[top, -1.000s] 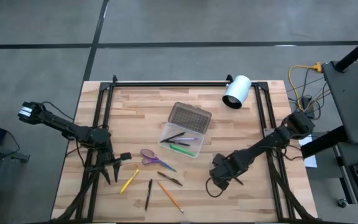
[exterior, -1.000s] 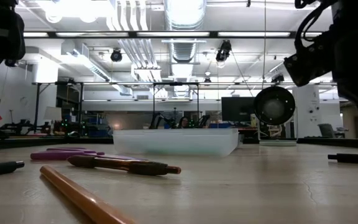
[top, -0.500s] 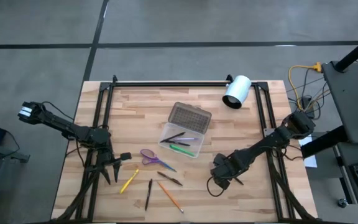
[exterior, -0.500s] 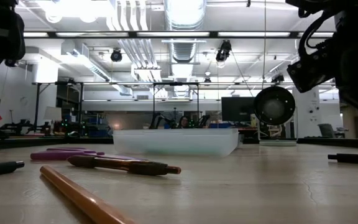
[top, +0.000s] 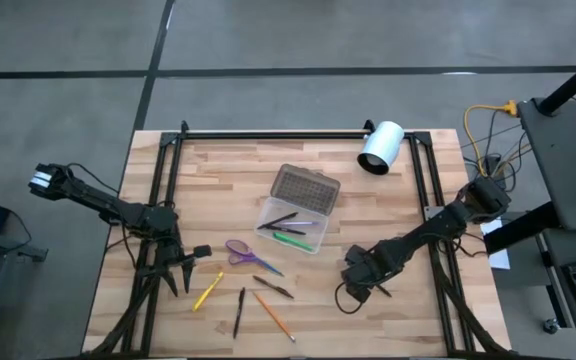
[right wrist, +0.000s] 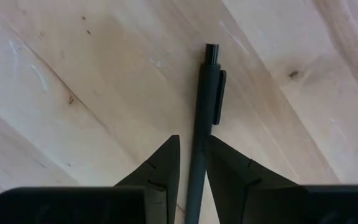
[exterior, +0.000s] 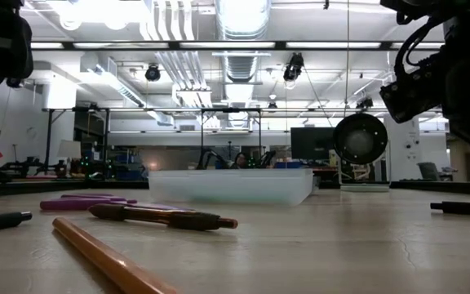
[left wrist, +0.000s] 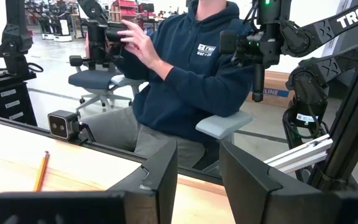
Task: Pick & place school supplies into a supply box
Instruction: Put the black pen into the supply box
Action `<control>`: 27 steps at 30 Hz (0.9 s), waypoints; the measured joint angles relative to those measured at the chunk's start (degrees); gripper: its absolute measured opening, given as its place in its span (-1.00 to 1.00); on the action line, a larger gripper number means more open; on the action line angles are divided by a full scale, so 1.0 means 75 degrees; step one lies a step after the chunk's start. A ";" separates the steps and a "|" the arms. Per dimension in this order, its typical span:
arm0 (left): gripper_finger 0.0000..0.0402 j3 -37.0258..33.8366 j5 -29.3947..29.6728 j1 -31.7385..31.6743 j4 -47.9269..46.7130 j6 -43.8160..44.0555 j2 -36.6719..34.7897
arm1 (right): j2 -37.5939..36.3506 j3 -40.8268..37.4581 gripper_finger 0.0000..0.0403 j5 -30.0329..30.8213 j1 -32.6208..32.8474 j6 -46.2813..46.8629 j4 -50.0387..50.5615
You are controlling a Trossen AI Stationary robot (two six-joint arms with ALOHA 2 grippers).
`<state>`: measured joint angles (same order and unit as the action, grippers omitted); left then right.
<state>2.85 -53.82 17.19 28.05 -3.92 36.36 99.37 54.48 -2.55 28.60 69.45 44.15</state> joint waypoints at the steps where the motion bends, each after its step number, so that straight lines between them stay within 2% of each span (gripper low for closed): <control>1: -0.48 0.0000 0.0000 0.0000 0.0000 0.0000 0.0002 | 0.0009 -0.0035 -0.66 0.0022 0.0000 0.0002 -0.0012; 27: -0.48 -0.0006 0.0000 0.0000 0.0000 -0.0001 0.0002 | 0.0242 -0.0061 -0.68 -0.0005 -0.0015 -0.0113 -0.0180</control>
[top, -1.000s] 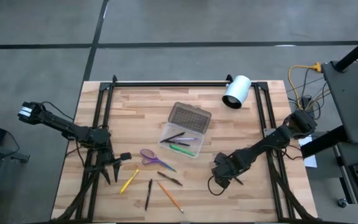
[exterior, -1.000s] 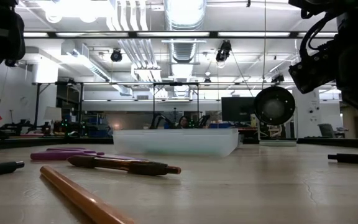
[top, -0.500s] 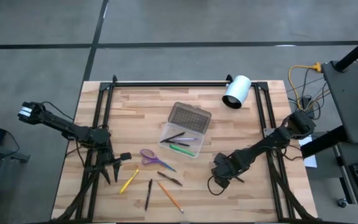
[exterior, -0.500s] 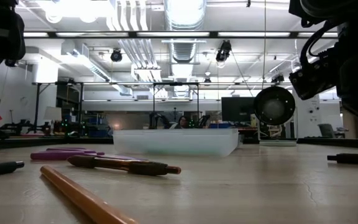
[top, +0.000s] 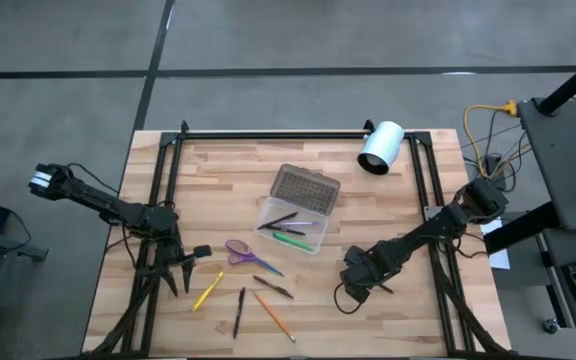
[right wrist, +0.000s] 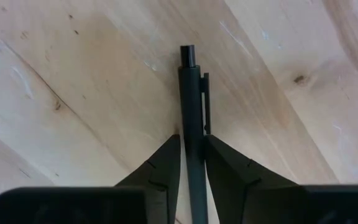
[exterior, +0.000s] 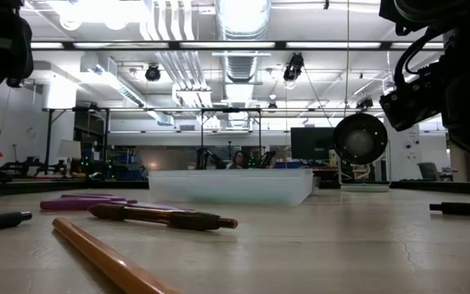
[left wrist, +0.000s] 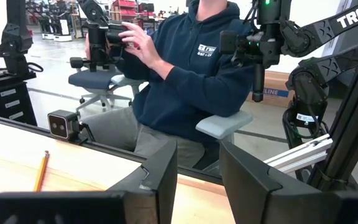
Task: Pick & place school supplies into a supply box
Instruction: Put the black pen into the supply box
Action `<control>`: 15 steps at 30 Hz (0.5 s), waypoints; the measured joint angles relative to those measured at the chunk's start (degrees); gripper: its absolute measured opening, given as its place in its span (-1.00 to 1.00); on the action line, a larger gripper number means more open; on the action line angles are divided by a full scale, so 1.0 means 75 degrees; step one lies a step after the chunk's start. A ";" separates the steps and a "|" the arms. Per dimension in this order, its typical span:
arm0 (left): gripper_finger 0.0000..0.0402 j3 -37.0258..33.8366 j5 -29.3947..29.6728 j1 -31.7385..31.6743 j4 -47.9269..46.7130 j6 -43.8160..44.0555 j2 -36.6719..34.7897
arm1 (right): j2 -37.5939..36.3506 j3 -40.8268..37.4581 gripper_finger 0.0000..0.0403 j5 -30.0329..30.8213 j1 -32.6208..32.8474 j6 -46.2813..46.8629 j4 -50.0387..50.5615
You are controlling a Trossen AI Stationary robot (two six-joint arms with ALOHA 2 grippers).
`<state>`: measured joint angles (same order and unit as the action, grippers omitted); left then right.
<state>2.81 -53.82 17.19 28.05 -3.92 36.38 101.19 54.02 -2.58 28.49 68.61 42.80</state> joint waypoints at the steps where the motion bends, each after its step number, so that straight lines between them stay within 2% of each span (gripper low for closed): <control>1: -0.48 0.0000 0.0000 -0.0001 0.0000 0.0000 0.0000 | 0.0000 -0.0001 -0.70 -0.0015 0.0000 -0.0001 -0.0002; 8: -0.48 0.0000 0.0000 -0.0002 0.0000 0.0000 0.0000 | -0.0052 -0.0015 -0.90 -0.0095 -0.0006 -0.0045 0.0013; 15: -0.48 0.0000 0.0000 0.0000 0.0000 0.0000 -0.0001 | -0.0090 0.0084 -0.92 -0.0111 -0.0009 -0.0216 0.0131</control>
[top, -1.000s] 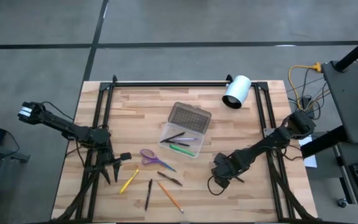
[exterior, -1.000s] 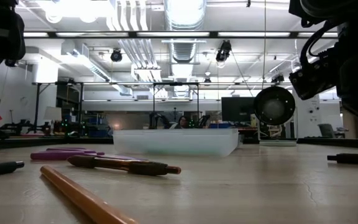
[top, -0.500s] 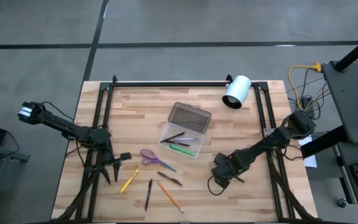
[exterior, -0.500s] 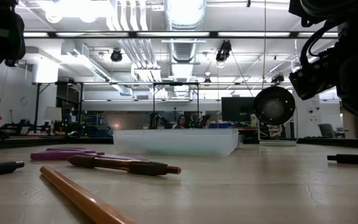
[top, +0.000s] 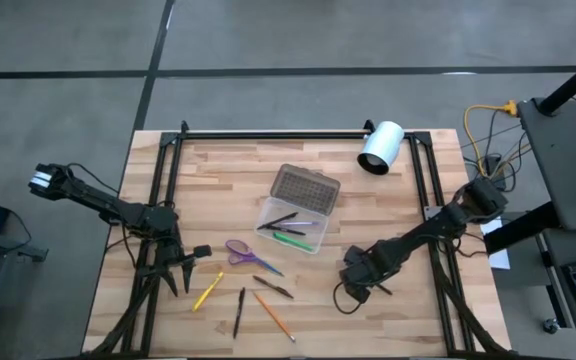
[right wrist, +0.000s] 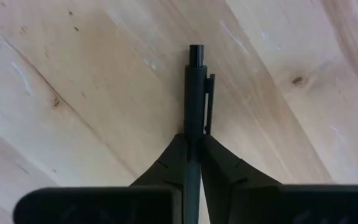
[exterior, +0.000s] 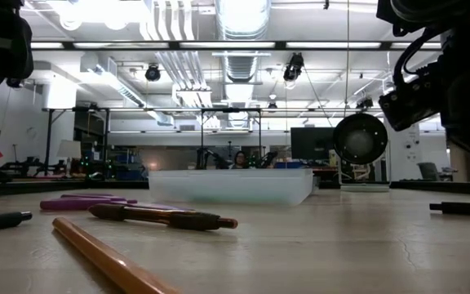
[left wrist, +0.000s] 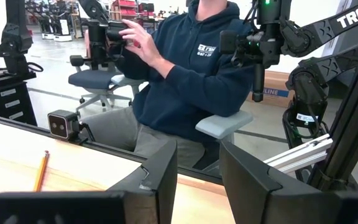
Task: Pick & place school supplies into a supply box
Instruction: Put the black pen into the supply box
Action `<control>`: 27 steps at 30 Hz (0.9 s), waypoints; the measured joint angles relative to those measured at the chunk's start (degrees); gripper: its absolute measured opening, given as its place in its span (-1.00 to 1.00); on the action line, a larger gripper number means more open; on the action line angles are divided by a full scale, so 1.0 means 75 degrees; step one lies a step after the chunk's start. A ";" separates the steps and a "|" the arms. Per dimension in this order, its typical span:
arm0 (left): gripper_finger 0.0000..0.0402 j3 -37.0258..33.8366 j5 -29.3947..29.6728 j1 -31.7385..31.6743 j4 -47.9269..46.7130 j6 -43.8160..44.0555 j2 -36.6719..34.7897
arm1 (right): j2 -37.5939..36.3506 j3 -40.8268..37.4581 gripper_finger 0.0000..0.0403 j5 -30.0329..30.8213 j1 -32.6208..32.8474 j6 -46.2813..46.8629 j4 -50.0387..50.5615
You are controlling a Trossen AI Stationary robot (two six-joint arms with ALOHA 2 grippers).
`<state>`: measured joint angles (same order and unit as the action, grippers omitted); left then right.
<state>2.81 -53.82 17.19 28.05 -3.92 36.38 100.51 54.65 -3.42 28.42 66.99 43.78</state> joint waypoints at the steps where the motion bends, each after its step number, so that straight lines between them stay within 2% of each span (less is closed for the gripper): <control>1: -0.48 0.0000 0.0000 0.0000 0.0000 0.0000 0.0001 | 0.0003 0.0079 -0.92 0.0019 0.0000 -0.0079 0.0088; 17: -0.48 -0.0006 0.0000 -0.0002 0.0000 0.0000 0.0000 | 0.0279 0.1512 -0.93 0.2066 -0.0032 -0.1097 0.1857; 24: -0.48 -0.0009 0.0000 -0.0002 -0.0002 0.0000 0.0000 | 0.0297 0.2052 -0.93 0.3316 -0.0179 -0.1640 0.1998; 27: -0.48 -0.0009 0.0000 0.0001 -0.0003 0.0000 -0.0002 | 0.0315 0.2191 -0.93 0.3619 -0.0274 -0.1904 0.2003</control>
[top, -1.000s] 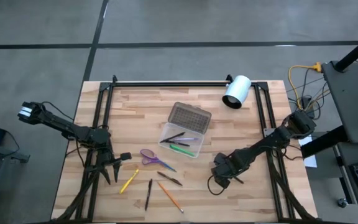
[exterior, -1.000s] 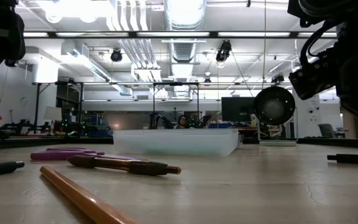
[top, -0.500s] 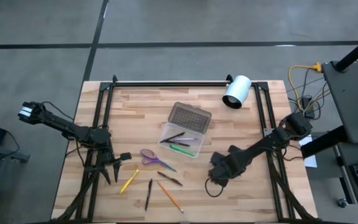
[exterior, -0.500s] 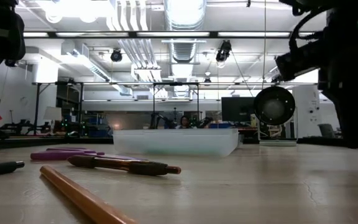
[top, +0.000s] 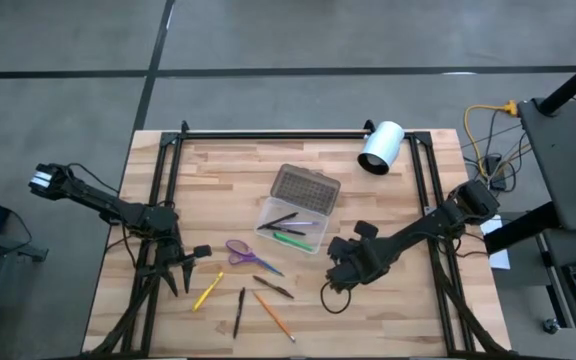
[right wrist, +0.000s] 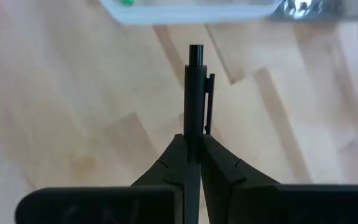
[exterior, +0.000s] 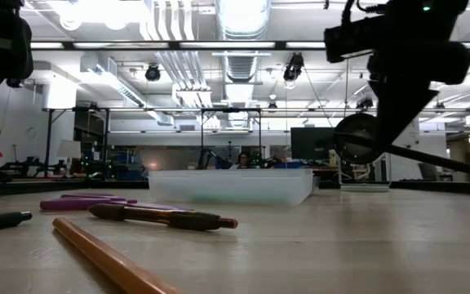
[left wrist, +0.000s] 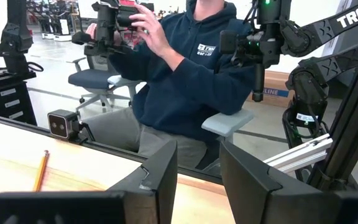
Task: Pick & place school supplies into a supply box
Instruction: Put the black pen into the supply box
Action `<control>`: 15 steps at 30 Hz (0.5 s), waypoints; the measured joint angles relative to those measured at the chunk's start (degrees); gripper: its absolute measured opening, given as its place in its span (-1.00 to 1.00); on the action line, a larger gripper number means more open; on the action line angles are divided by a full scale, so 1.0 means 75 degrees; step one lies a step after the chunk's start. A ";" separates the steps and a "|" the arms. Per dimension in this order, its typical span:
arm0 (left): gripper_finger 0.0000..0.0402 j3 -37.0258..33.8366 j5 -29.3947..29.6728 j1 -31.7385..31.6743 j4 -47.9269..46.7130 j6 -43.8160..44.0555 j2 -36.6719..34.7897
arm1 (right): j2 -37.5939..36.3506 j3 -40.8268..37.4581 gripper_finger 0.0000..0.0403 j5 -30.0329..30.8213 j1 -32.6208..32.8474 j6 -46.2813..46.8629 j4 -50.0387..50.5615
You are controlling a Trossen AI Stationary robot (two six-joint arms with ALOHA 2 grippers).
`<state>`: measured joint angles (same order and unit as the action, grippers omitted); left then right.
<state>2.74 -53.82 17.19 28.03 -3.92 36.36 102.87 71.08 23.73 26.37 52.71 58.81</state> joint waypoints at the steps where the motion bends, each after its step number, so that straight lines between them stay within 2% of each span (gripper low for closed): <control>1: -0.48 0.0000 0.0000 -0.0001 0.0001 0.0000 0.0001 | 0.0046 0.0070 -0.93 0.0058 -0.0043 -0.0067 0.0052; 15: -0.48 -0.0021 0.0000 -0.0002 0.0003 0.0000 0.0002 | 0.0792 0.1449 -0.93 0.1502 -0.0464 -0.1760 0.0319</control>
<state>2.58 -53.82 17.17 28.05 -3.92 36.38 108.81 81.95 34.99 22.89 39.51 61.20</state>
